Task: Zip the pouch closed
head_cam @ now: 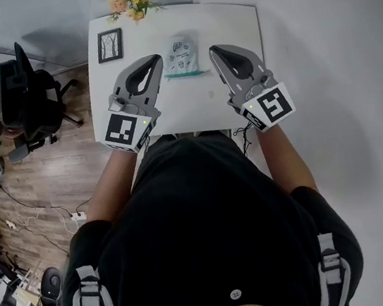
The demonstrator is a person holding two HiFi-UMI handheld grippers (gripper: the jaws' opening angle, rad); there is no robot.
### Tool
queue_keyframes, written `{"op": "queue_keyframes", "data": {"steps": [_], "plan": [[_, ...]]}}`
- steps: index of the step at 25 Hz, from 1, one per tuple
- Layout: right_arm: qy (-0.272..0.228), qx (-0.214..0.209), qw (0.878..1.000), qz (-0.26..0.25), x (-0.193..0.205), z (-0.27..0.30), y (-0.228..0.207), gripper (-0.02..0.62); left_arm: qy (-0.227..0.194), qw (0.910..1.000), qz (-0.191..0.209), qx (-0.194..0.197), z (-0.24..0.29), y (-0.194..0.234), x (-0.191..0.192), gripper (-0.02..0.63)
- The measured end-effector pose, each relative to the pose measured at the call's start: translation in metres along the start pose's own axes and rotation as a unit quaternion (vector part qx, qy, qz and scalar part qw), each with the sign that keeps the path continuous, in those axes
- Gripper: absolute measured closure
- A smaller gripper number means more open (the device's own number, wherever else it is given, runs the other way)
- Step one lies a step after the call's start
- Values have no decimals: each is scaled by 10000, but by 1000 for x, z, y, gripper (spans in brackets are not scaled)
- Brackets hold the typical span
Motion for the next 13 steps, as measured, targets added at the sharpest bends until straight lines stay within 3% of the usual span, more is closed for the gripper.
{"op": "queue_keyframes", "data": {"steps": [13], "plan": [[-4, -27, 10000, -30, 1, -4, -3, 584, -40, 9997, 19, -220, -4, 0, 1, 597]]}}
Point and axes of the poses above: the fingertips, and each gripper's own axes: z forward along the fingers, y to its left, x out of its underside, the point moved 9 cm from there along -z, backward along the fingers, and after that the axes turned 1 degree about -z, right-handed, at the moved point
